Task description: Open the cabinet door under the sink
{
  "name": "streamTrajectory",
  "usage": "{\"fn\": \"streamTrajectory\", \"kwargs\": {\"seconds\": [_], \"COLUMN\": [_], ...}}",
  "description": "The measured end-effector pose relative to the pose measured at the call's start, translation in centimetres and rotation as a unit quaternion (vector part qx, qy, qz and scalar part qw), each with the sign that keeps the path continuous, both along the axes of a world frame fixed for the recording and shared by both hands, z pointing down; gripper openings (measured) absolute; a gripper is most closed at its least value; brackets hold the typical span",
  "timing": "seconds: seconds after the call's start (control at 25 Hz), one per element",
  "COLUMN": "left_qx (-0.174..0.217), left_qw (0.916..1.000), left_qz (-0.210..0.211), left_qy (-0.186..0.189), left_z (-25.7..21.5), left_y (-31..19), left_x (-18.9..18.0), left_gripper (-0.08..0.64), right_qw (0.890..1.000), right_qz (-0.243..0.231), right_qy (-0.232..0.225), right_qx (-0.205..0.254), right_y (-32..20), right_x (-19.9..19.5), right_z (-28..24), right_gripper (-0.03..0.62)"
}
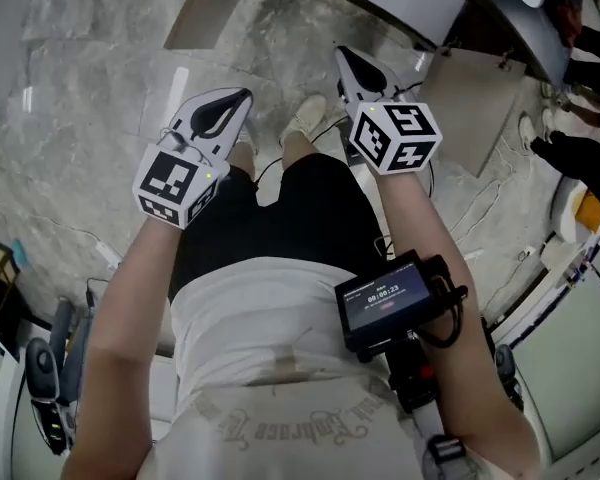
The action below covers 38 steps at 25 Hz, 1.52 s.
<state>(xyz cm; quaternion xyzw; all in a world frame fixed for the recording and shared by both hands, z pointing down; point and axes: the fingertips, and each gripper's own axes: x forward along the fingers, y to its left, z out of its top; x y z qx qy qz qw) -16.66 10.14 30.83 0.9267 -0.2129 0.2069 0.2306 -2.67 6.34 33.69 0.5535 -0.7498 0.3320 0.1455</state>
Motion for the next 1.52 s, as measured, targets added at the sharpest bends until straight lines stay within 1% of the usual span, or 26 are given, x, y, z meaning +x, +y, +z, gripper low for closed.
{"fn": "streamTrajectory", "kwargs": {"seconds": [0.08, 0.2, 0.24, 0.32, 0.44, 0.56, 0.72, 0.88, 1.0, 1.12, 1.32, 1.52], "left_qx": [0.002, 0.039, 0.048, 0.055, 0.056, 0.062, 0.071, 0.083, 0.081, 0.079, 0.095, 0.104], "left_qw": [1.0000, 0.9991, 0.9987, 0.9983, 0.9983, 0.9975, 0.9956, 0.9931, 0.9919, 0.9904, 0.9865, 0.9837], "left_qz": [-0.002, 0.014, 0.018, 0.019, 0.016, 0.026, 0.054, 0.081, 0.099, 0.113, 0.133, 0.146], "left_qy": [0.001, -0.001, 0.000, 0.004, 0.012, 0.021, 0.027, 0.015, 0.004, 0.001, -0.011, -0.012], "left_z": [-1.8, -6.8, -8.1, -9.2, -9.1, -9.4, -12.0, -13.8, -13.7, -13.9, -14.1, -14.6], "left_y": [0.7, 2.1, 2.4, 2.2, 1.1, 0.9, 2.1, 2.5, 3.1, 3.3, 1.1, -0.2], "left_x": [1.4, 5.3, 6.3, 7.3, 7.7, 8.6, 10.1, 11.0, 11.1, 11.7, 12.5, 15.2], "left_gripper": [0.011, 0.011, 0.011, 0.011, 0.011, 0.011, 0.011, 0.011, 0.011, 0.011, 0.011, 0.011], "right_qw": [1.000, 0.998, 0.997, 0.996, 0.995, 0.994, 0.992, 0.989, 0.988, 0.989, 0.988, 0.986], "right_qz": [0.011, 0.044, 0.053, 0.062, 0.064, 0.064, 0.049, 0.046, 0.054, 0.068, 0.090, 0.099], "right_qy": [-0.003, -0.013, -0.016, -0.016, -0.011, -0.010, -0.010, -0.017, -0.018, -0.015, -0.014, -0.011], "right_qx": [0.015, 0.052, 0.060, 0.067, 0.073, 0.083, 0.113, 0.142, 0.140, 0.131, 0.127, 0.133], "right_y": [1.4, 4.1, 4.9, 5.8, 6.5, 7.8, 9.8, 10.7, 12.0, 13.1, 12.2, 11.4], "right_x": [2.4, 7.6, 9.0, 10.4, 11.0, 11.5, 11.9, 12.5, 13.0, 13.8, 14.3, 15.9], "right_z": [-2.5, -8.4, -9.9, -11.3, -11.5, -11.9, -15.6, -18.8, -19.2, -19.0, -18.4, -18.6], "right_gripper": [0.015, 0.015, 0.015, 0.015, 0.014, 0.014, 0.012, 0.012, 0.012, 0.012, 0.012, 0.012]}}
